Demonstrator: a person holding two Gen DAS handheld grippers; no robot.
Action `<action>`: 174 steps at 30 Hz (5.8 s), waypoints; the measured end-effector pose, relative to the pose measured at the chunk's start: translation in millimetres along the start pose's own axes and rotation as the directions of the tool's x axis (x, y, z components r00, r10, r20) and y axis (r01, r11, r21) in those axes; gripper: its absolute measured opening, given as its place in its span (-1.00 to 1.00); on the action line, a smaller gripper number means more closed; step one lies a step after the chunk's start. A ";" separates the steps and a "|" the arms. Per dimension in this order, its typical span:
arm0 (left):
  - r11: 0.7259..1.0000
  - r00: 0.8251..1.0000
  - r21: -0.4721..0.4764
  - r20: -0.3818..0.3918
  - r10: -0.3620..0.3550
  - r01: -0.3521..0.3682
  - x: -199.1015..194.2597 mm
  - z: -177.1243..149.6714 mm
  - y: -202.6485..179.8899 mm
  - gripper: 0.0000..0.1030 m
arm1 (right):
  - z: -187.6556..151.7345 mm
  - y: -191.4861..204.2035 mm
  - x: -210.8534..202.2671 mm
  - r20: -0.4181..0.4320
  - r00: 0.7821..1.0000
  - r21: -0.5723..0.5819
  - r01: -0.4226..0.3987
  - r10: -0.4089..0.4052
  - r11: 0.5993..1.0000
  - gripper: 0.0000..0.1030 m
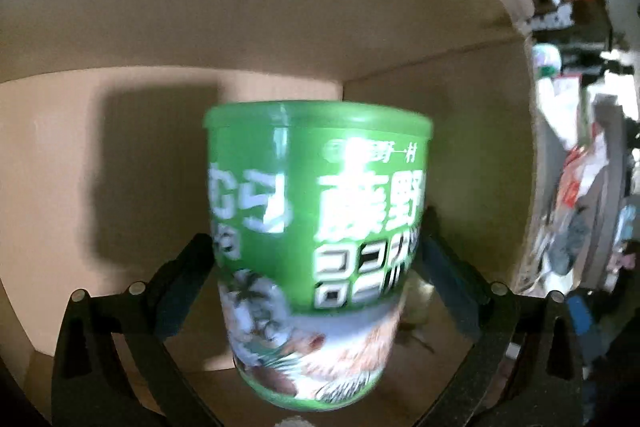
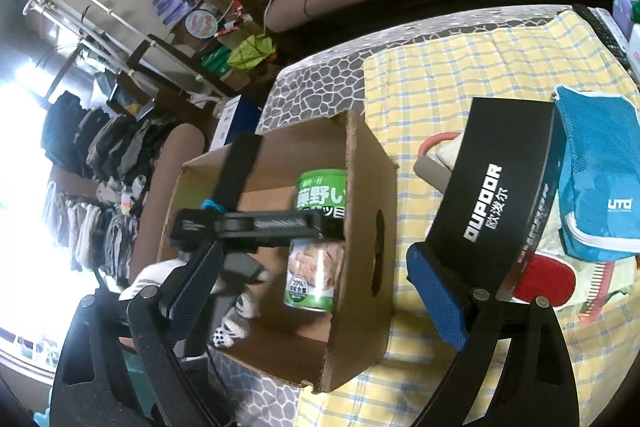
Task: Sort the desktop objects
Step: 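Lower the green can into the cardboard box and open the left gripper, then grasp the black OUPOOR box on the cloth with the left gripper, then carry the black box with the left gripper over the cardboard box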
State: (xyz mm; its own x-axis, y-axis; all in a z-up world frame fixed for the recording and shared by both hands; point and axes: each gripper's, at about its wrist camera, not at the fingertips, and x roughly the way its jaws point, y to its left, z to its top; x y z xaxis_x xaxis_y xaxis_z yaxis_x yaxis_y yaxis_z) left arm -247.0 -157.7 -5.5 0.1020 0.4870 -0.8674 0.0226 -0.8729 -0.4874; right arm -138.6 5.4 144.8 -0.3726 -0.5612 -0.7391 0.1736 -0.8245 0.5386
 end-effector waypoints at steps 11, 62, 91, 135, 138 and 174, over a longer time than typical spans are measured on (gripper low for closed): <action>0.999 0.998 -0.019 0.049 -0.044 0.045 -44.8 -20.7 17.8 1.00 | -9.5 2.7 -7.9 0.007 1.000 -0.011 0.026 -0.026 1.000 0.85; 0.980 0.991 0.153 -0.023 0.133 -0.128 -44.9 -90.8 -4.9 0.93 | -58.5 -24.5 -48.9 0.024 0.993 0.025 0.114 -0.114 0.993 0.85; 0.914 0.966 0.367 0.245 0.084 -0.172 -81.7 -100.2 -161.5 0.99 | -77.0 -103.1 -97.5 0.075 0.977 0.167 0.185 -0.199 0.968 0.89; 0.802 0.925 0.477 0.067 0.375 -0.360 111.0 11.0 -225.2 0.98 | -51.1 -179.4 14.0 0.071 0.997 0.184 0.010 -0.024 0.983 0.91; 0.793 0.916 0.480 0.061 0.398 -0.376 120.3 7.7 -222.2 0.89 | -53.2 -181.3 14.2 0.065 0.997 0.188 0.015 -0.027 0.982 0.91; 0.853 0.983 0.506 0.176 0.048 -0.132 -78.7 -77.2 -226.7 0.71 | -70.1 -56.9 -88.6 0.140 0.990 0.034 0.022 -0.027 0.999 0.73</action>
State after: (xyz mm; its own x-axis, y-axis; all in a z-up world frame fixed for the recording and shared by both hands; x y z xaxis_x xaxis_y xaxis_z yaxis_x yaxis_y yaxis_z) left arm -183.4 -0.4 181.0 -0.0732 0.4423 -0.8939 -0.4969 -0.7933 -0.3518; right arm -51.5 96.9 151.3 -0.5009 -0.5233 -0.6894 0.1338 -0.8338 0.5357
